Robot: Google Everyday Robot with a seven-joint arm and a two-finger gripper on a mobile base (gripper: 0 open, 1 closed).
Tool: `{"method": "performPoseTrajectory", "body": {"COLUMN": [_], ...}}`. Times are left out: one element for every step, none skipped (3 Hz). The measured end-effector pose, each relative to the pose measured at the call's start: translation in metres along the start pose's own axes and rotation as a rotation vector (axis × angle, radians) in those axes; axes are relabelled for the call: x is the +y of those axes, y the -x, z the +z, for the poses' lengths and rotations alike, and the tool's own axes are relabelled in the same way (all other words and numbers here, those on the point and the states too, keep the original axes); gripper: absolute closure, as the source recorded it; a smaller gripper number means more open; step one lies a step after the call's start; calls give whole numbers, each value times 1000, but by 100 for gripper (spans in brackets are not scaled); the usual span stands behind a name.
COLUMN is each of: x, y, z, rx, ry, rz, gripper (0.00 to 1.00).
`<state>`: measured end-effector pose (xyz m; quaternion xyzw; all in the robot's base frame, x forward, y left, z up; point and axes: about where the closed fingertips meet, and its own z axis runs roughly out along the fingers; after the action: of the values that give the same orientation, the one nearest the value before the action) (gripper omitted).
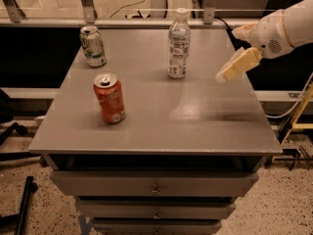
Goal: Knock blue plastic bottle over
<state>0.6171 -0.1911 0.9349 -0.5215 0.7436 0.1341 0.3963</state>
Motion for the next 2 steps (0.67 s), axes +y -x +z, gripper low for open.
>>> {"method": "performPoseTrajectory", "body": {"x": [-30, -49], "y": [3, 14], "z": [11, 28], "rx": [-45, -81], "ry": [-54, -67], "rz": [12, 14], "gripper": [0, 0]}}
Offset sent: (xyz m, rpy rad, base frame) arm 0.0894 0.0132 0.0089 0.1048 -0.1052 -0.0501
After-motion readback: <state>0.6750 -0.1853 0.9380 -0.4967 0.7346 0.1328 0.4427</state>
